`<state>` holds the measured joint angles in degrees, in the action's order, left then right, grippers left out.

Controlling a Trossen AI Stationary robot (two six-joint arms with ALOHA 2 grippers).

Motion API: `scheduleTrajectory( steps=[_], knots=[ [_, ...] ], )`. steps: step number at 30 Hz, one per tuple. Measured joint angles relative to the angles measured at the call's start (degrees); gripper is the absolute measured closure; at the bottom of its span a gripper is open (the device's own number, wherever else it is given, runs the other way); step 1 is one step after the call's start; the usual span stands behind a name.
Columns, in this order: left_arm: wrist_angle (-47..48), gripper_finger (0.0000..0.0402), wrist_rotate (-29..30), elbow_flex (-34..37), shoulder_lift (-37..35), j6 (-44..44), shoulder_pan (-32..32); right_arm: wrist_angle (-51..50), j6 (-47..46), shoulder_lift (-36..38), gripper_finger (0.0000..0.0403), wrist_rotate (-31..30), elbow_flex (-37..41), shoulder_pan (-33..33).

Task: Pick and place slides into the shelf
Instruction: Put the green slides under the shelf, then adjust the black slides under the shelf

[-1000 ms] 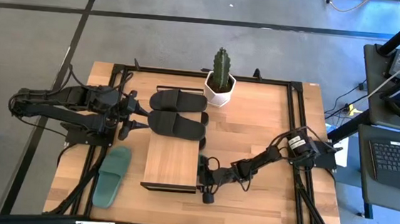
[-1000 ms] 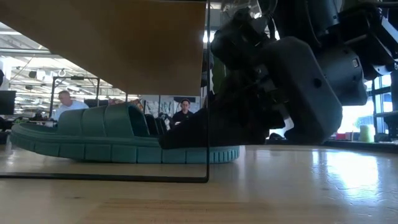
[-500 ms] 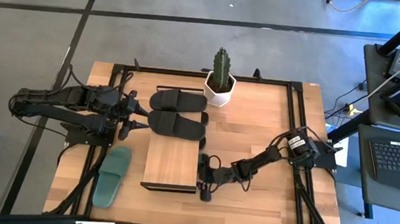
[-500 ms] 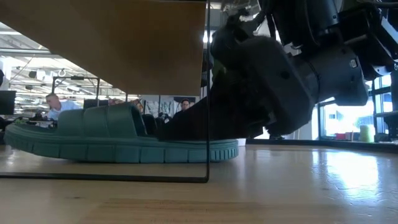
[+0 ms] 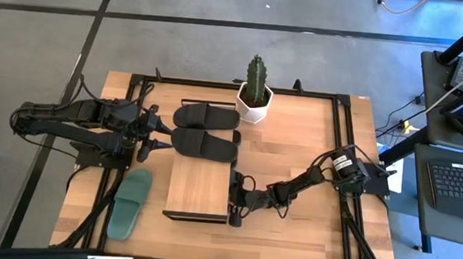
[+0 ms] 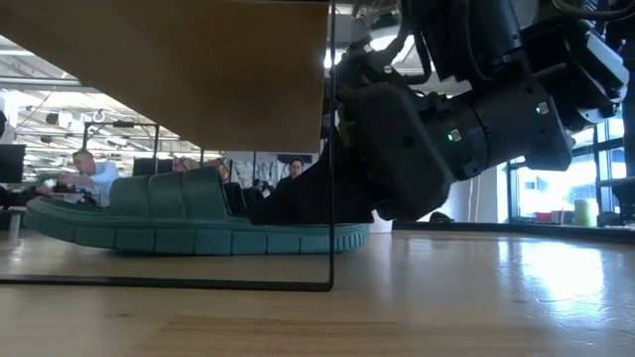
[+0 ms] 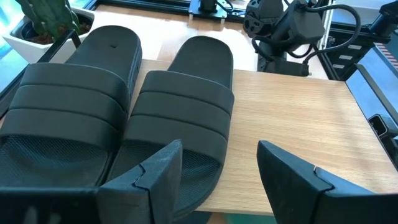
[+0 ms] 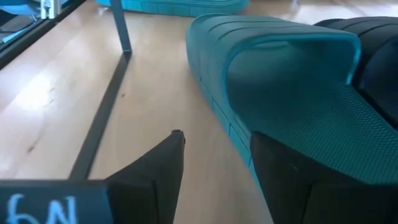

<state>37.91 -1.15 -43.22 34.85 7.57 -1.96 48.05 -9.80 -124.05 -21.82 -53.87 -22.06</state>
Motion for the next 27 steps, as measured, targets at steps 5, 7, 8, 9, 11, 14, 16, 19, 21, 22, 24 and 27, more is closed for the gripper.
scheduleTrajectory(
  steps=[5, 7, 8, 9, 11, 14, 16, 19, 21, 22, 24, 27],
  knots=[
    [0.0, 0.0202, 0.0, 0.0, 0.0, 0.0, 0.0, 0.0, -0.3, 0.0, 0.0216, -0.1, 0.0, 0.7],
    [0.0, 0.0202, 0.0, 0.0, 0.0, 0.0, 0.0, -0.2, -0.4, 0.0, 0.0216, -1.0, 0.0, 1.0],
    [0.0, 0.0202, 0.0, 0.0, 0.0, 0.0, 0.0, -0.3, -0.5, 0.0, 0.0216, -1.7, 0.0, 1.0],
    [0.0, 0.0202, 0.0, 0.0, 0.0, 0.0, 0.0, -0.4, -0.5, 0.0, 0.0216, -2.3, 0.0, 1.0],
    [0.0, 0.0202, 0.0, 0.0, 0.0, 0.0, 0.0, -0.4, -0.5, 0.0, 0.0216, -2.5, 0.0, 1.1],
    [0.0, 0.0202, 0.0, 0.0, 0.0, 0.0, 0.0, -0.3, -0.5, 0.0, 0.0216, -2.6, 0.0, 1.1],
    [0.0, 0.0202, 0.0, 0.0, 0.0, 0.0, 0.0, 0.2, -0.3, 0.0, 0.0216, -2.8, 0.0, 0.7],
    [0.0, 0.0202, 0.0, 0.0, 0.0, 0.0, 0.0, 0.7, 0.9, 0.5, 0.0216, -3.2, 0.0, -0.3],
    [0.0, 0.0202, 0.0, 0.0, 0.0, 0.0, 0.0, 0.7, 0.9, 1.6, 0.0216, -3.1, 0.0, -1.0],
    [0.0, 0.0202, 0.0, 0.0, 0.0, 0.0, 0.0, 0.6, 1.1, 2.2, 0.0216, -3.0, 0.0, -1.4],
    [0.1, 0.0202, 0.0, 0.0, 0.0, 0.0, 0.0, 0.4, 1.1, 3.6, 0.0216, -2.9, 0.0, -2.0],
    [0.6, 0.0202, 0.0, 0.0, 0.0, 2.2, 0.0, -4.1, 0.6, 5.9, 0.0216, -2.8, 0.0, -2.6]
  ],
)
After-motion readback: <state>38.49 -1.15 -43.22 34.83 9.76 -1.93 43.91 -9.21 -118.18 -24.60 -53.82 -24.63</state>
